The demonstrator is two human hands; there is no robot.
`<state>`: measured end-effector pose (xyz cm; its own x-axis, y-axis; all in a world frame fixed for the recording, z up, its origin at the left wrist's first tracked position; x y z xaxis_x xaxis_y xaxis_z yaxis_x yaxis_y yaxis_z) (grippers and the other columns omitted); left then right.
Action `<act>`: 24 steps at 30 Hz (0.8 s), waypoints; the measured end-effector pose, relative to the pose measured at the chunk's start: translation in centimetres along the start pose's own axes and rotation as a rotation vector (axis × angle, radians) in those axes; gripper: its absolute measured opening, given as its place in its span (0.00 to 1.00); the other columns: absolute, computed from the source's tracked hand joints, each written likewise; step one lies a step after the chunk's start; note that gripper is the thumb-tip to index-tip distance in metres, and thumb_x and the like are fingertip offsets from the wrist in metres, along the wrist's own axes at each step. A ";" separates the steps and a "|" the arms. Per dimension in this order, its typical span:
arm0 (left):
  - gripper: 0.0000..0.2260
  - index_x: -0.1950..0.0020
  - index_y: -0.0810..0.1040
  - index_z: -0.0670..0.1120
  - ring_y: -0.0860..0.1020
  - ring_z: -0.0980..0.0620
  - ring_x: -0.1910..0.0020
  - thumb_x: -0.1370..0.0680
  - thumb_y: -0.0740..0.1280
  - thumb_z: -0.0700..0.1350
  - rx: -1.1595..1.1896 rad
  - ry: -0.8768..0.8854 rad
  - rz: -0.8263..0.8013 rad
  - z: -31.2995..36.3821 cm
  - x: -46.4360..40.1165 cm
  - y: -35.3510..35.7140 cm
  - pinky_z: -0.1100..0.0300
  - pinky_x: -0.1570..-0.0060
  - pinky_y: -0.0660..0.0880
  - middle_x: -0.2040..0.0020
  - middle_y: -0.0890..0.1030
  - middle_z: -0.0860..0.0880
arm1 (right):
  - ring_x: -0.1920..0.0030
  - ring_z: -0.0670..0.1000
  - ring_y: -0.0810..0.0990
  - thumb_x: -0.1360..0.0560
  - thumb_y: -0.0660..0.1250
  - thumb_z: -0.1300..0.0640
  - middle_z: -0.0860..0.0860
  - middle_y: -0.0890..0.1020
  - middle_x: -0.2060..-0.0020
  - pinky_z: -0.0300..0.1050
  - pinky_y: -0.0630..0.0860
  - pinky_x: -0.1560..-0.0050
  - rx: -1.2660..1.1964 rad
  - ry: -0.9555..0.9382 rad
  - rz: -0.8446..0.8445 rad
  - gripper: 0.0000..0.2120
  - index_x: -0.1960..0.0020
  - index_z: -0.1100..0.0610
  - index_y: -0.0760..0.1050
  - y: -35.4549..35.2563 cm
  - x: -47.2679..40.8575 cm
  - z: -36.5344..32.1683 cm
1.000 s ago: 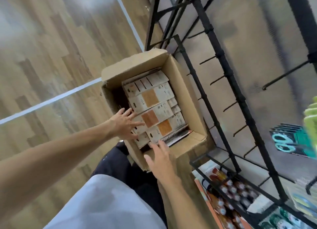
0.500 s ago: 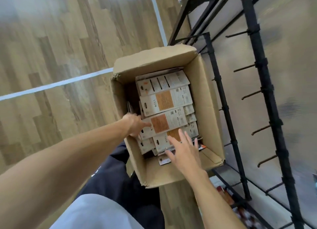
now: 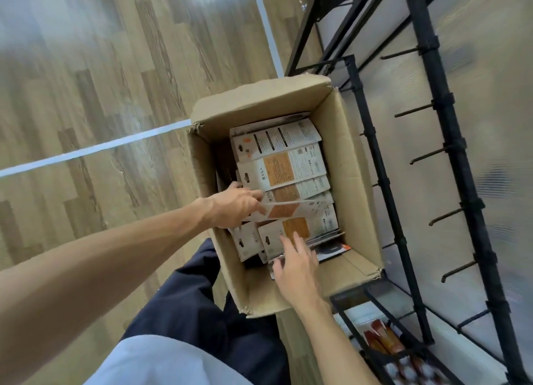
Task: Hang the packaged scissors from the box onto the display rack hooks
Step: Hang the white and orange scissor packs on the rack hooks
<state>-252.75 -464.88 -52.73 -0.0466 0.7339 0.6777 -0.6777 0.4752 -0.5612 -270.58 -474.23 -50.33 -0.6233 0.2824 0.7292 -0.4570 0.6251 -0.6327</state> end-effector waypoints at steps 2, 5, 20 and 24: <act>0.24 0.29 0.73 0.51 0.71 0.50 0.35 0.24 0.69 0.38 0.057 0.056 0.082 0.5 1.1 -0.9 0.50 0.34 0.69 0.36 0.71 0.51 | 0.23 0.54 0.60 0.20 0.62 0.52 0.55 0.61 0.22 0.55 0.57 0.22 -0.012 0.017 0.020 0.27 0.22 0.53 0.62 0.2 0.0 0.7; 0.21 0.32 0.76 0.48 0.75 0.52 0.37 0.24 0.68 0.34 0.157 0.073 0.224 0.7 2.8 -2.6 0.64 0.41 0.74 0.36 0.73 0.51 | 0.23 0.55 0.62 0.19 0.62 0.53 0.56 0.63 0.23 0.52 0.59 0.23 -0.026 0.043 0.030 0.25 0.23 0.54 0.64 0.3 -0.4 1.7; 0.11 0.46 0.86 0.48 0.78 0.43 0.48 0.27 0.73 0.45 0.112 -0.071 0.731 -5.7 11.0 -6.8 0.48 0.52 0.80 0.43 0.75 0.43 | 0.27 0.59 0.66 0.29 0.75 0.61 0.59 0.66 0.26 0.55 0.69 0.29 0.183 -0.266 0.308 0.39 0.23 0.58 0.60 -1.2 -11.6 -7.3; 0.09 0.47 0.86 0.47 0.80 0.47 0.54 0.27 0.75 0.40 0.142 -0.076 0.797 -7.3 11.1 -6.0 0.50 0.56 0.80 0.47 0.80 0.46 | 0.22 0.60 0.57 0.34 0.75 0.68 0.60 0.58 0.22 0.57 0.61 0.24 0.258 -0.304 0.293 0.48 0.21 0.59 0.54 -1.3 -14.0 -8.1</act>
<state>-243.80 -456.04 -45.29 -0.6009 0.7882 0.1328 -0.5058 -0.2463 -0.8268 -256.10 -473.15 -57.63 -0.8885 0.1699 0.4263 -0.3530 0.3403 -0.8715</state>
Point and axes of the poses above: each hand's wrist, its own x-axis away from the middle knuckle, its own y-axis out of the palm, z = x × y, the point moved 4 cm from there along -x, towards the middle knuckle
